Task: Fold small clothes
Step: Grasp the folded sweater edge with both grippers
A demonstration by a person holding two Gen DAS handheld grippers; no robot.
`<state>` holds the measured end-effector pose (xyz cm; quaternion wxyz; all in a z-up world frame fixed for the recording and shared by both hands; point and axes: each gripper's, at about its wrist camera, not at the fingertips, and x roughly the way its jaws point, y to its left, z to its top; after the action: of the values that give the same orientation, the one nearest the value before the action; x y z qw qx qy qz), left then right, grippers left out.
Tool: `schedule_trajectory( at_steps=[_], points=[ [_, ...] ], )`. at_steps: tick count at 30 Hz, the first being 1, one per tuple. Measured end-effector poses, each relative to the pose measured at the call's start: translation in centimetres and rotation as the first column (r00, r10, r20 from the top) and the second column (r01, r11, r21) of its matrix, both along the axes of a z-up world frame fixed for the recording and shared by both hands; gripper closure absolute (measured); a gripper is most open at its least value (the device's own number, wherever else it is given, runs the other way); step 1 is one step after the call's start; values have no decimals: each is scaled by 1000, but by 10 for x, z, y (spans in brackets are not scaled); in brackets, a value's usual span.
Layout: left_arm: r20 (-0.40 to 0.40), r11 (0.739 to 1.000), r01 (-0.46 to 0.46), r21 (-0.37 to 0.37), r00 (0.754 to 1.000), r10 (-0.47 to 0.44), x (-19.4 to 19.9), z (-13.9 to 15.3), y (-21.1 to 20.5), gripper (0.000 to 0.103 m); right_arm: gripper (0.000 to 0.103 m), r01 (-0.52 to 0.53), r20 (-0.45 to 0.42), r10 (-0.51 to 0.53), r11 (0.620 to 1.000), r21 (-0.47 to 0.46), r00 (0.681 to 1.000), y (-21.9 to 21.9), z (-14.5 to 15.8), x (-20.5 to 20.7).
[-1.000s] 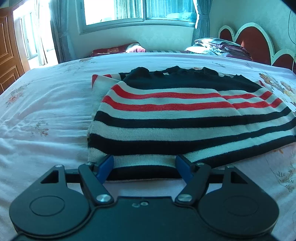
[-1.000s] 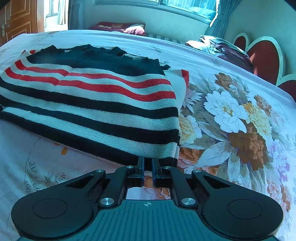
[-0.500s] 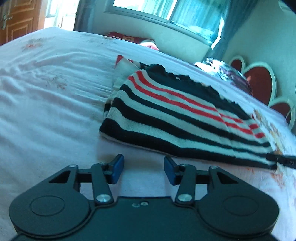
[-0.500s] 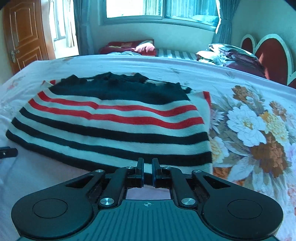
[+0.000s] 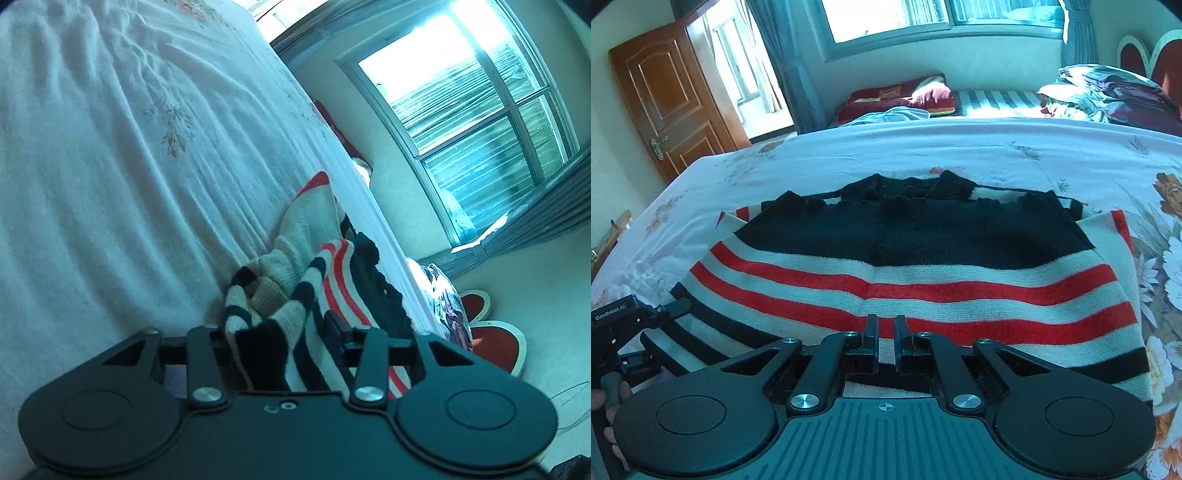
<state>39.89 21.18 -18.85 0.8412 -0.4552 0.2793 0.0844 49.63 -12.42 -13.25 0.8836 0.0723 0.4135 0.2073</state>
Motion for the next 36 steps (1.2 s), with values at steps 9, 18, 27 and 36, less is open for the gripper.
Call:
schedule_trajectory(
  at_steps=[9,18,27,36],
  points=[
    [-9,999,18,-34,1000,-18,-1,-1,6,86,100,-36,-59,32,997,-67,998,25,-22,17],
    [-19,992,79,95,997,-77,13,34,-18,87,100,-25,-54,23,999,-45,998,19,-24,23],
    [62,885,369,283,914,-401,52,108,-141,87,100,238,-61,-230,949,208,971,-105,8,11],
    [-262,615,751,242,660,-704,110,33,-312,85,100,393,-139,-368,846,359,919,-221,21,-13]
  ],
)
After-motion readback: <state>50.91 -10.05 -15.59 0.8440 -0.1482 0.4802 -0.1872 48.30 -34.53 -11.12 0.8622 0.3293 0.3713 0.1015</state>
